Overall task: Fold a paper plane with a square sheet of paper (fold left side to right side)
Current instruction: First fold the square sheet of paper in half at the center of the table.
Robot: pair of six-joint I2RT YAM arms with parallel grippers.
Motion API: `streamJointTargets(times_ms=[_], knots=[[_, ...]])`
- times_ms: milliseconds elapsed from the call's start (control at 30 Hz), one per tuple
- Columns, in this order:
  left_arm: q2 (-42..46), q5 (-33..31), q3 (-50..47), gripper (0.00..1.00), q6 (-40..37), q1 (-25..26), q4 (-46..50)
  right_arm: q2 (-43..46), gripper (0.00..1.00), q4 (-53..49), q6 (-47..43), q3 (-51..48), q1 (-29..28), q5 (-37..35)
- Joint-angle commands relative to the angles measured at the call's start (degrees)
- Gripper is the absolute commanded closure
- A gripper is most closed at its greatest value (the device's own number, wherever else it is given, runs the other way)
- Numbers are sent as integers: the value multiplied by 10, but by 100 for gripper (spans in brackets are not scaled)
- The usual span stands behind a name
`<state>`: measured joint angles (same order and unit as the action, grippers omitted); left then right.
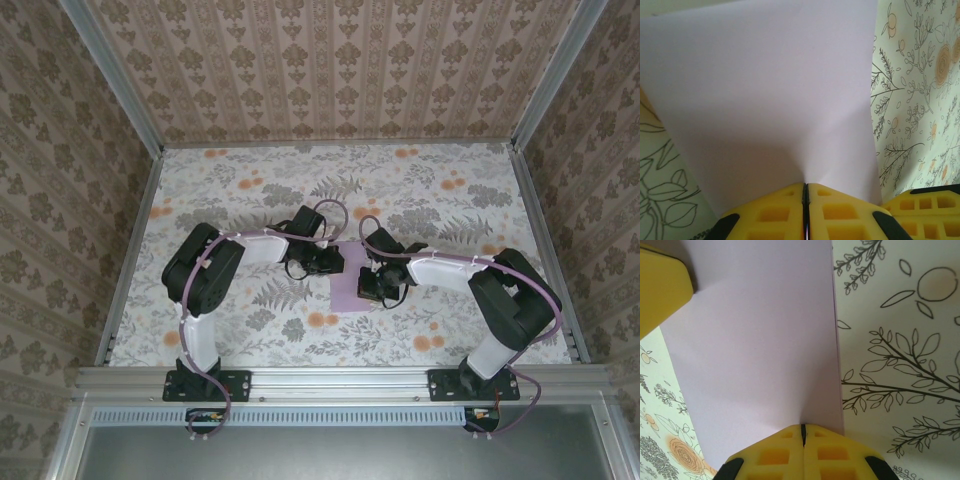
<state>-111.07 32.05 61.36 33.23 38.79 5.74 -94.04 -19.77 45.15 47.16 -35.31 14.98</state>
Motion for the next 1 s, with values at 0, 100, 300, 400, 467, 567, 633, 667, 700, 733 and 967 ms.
streamJointTargets(times_ms=[0, 100, 300, 400, 467, 567, 633, 667, 700, 733, 967], knots=[[-17, -53, -4, 89, 4, -24, -16, -37, 100, -76, -7, -29, -3, -43], [-20, -53, 3, 90, 3, -31, -14, -37, 100, -76, -8, -30, -3, -43], [-31, -54, 24, 89, -4, -42, -6, -36, 100, -77, -10, -33, -3, -43], [-38, -55, 35, 89, -7, -48, -4, -37, 100, -79, -11, -33, -3, -43], [-41, -58, 40, 89, -8, -52, -3, -37, 100, -80, -12, -33, -3, -43], [-44, -57, 51, 89, -11, -58, -1, -36, 100, -83, -14, -34, -3, -43], [-49, -57, 60, 89, -14, -60, 3, -36, 100, -83, -16, -35, -3, -43], [-52, -57, 66, 89, -15, -62, 6, -36, 100, -84, -16, -35, -3, -43], [-55, -56, 71, 89, -17, -63, 8, -36, 100, -84, -16, -36, -3, -43], [-60, -56, 78, 89, -18, -64, 11, -36, 100, -84, -16, -36, -3, -44], [-89, -59, 121, 89, -29, -75, 32, -34, 100, -83, -15, -37, -3, -44]])
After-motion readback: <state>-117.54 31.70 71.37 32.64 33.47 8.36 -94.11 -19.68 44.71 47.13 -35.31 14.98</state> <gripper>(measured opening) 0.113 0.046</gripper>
